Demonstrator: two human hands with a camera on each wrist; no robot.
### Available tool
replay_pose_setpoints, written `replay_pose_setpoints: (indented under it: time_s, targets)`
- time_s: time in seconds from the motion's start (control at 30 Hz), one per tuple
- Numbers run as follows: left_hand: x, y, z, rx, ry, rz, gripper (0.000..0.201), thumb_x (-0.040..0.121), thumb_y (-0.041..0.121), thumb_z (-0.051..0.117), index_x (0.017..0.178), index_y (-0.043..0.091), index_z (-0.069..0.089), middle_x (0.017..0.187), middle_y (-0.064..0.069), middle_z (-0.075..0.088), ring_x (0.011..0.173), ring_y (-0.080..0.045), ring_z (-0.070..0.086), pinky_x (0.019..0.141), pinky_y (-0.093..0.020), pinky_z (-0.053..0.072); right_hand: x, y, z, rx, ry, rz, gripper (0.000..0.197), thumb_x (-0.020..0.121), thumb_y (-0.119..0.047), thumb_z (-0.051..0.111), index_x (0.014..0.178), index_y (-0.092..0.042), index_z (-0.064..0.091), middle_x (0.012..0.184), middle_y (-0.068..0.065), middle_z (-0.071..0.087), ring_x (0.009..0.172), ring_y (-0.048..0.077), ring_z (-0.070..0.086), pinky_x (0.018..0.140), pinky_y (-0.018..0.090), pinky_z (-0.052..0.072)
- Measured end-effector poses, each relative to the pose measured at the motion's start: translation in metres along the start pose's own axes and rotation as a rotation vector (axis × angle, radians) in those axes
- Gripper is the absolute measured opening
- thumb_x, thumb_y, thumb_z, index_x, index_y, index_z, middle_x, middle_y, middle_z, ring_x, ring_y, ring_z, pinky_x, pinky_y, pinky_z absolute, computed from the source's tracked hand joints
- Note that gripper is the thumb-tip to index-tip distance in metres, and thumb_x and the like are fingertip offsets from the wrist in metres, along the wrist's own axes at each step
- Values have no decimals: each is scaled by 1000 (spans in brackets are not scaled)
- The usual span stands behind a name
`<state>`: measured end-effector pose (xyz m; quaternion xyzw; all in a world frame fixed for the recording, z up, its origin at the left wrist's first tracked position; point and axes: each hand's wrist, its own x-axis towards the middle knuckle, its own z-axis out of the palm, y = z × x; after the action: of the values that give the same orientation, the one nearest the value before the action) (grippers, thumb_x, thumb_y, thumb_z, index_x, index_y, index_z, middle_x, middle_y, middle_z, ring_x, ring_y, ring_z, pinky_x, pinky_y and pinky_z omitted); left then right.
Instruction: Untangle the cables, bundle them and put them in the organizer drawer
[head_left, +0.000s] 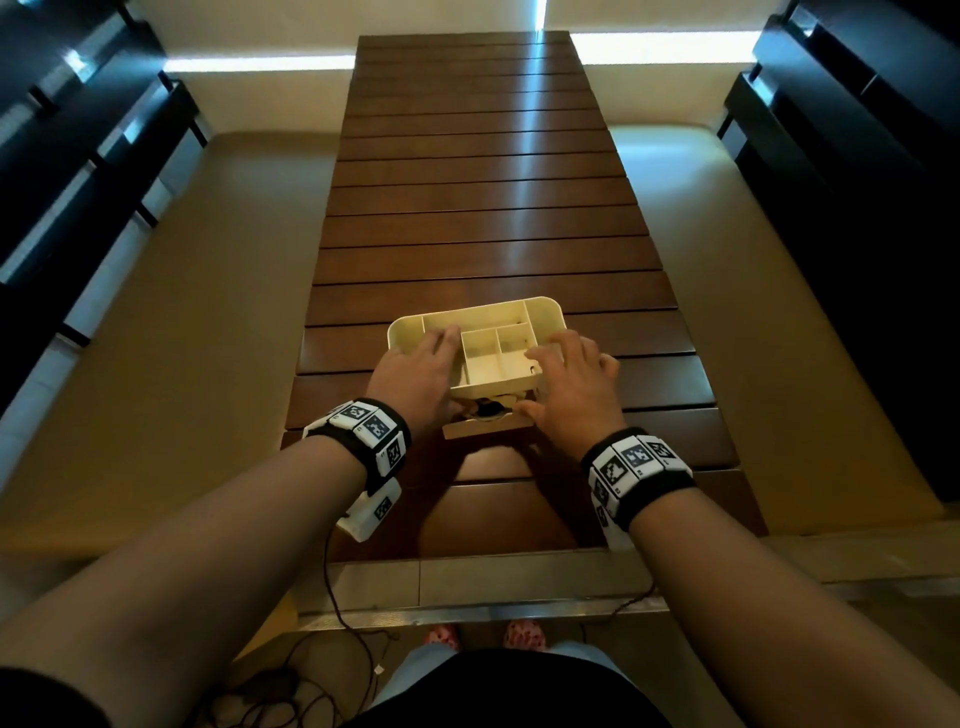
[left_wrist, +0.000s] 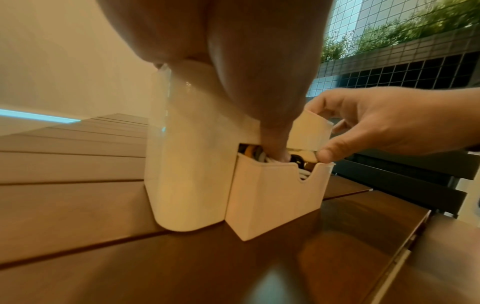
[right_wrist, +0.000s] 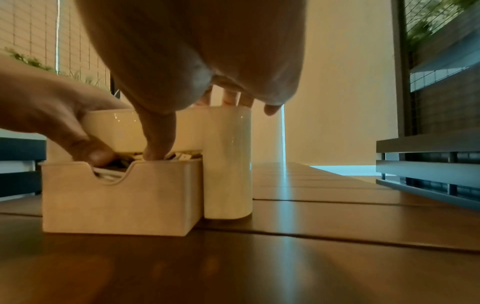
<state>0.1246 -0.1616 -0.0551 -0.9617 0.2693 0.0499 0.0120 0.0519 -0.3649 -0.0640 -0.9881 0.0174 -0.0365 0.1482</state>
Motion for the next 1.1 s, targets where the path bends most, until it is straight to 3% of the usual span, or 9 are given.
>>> replay_pose_setpoints:
  time_s: [0.2,0.3,0.43,0.57,0.63,0.73,0.9,1.1]
  targets:
    - [0,-6,4,51,2,16,115,74,79,60,156,17,9,158,-5,31,117,-28,57,92,-39,50,8,-6,14,-107,14,38,34,82,-49,70,104,-29,53,107,-8,53,104,16,44,80,34,20]
    - [0,-7,3,49,-25,30,127,65,86,58,156,16,3,159,-4,28,118,-27,57,94,-39,50,10,-9,15,-110,12,51,33,83,-48,69,104,-27,54,105,-8,55,105,18,45,82,37,24]
    - [-3,-5,1,66,-22,20,125,69,85,57,157,16,0,161,-5,23,123,-27,54,99,-40,48,11,-6,11,-59,-35,21,32,84,-52,67,102,-28,54,104,-11,52,107,17,44,86,37,31]
    - [-2,-5,3,73,-30,23,124,71,85,54,157,16,-3,162,-6,21,116,-29,58,96,-40,51,9,6,3,-69,-185,-80,51,80,-63,66,117,-31,54,115,-12,48,113,15,38,97,41,33]
    - [0,-7,4,69,-48,33,126,69,86,55,157,16,-5,163,-7,21,111,-31,61,94,-41,53,10,7,1,-140,-191,-103,53,79,-61,69,118,-29,53,118,-10,50,115,16,40,99,42,31]
    - [0,-10,5,77,-78,63,131,67,83,62,156,17,-7,162,-8,21,107,-32,62,92,-42,53,10,4,5,-173,-126,-113,44,81,-57,69,109,-25,57,110,-8,56,109,18,48,95,41,33]
    - [0,-12,3,60,-68,97,114,78,68,67,158,17,2,159,-8,28,101,-32,65,86,-43,55,-2,0,17,-104,26,-117,22,78,-35,73,83,-18,61,86,-1,62,86,25,57,82,39,36]
    - [-1,-11,3,43,-65,94,109,79,64,70,157,16,10,156,-9,33,94,-30,67,79,-41,58,4,7,13,-150,-53,-151,20,84,-37,69,93,-22,59,98,-3,62,97,21,55,84,37,29]
